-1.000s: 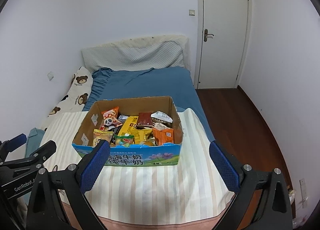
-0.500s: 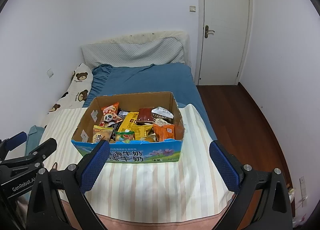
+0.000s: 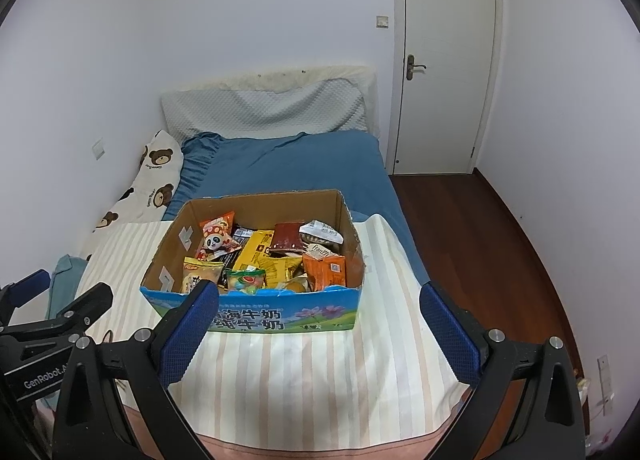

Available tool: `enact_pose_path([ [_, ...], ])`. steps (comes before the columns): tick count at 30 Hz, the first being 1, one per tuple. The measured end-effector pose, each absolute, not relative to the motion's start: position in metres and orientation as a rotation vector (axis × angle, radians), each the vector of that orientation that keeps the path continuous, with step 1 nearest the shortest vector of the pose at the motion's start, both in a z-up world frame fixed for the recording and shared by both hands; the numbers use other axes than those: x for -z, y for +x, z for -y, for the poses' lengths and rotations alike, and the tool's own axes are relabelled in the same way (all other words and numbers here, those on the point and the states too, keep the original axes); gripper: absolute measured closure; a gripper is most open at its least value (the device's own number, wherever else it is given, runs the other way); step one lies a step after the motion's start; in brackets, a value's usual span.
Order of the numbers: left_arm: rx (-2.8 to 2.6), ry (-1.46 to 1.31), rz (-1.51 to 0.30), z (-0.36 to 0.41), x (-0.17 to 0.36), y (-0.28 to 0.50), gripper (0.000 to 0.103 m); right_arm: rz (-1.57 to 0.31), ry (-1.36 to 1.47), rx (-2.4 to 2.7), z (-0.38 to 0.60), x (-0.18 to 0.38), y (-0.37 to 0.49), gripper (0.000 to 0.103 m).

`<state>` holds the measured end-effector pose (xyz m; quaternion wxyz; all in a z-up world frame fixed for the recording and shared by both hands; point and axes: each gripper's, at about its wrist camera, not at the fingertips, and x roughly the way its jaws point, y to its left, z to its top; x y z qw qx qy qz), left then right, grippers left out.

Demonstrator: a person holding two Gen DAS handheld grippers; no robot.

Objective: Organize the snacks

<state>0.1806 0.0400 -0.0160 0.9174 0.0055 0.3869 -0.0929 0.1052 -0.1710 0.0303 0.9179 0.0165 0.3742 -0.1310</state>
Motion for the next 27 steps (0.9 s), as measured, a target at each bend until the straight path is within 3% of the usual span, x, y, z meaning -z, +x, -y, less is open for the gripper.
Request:
enact_pose_path([
  [27, 0.188, 0.017, -0.797, -0.0409, 0.0121, 0.1847, 0.000, -0.776, 0.030, 0.274, 0.1707, -0.0347, 0.1029, 0.001],
])
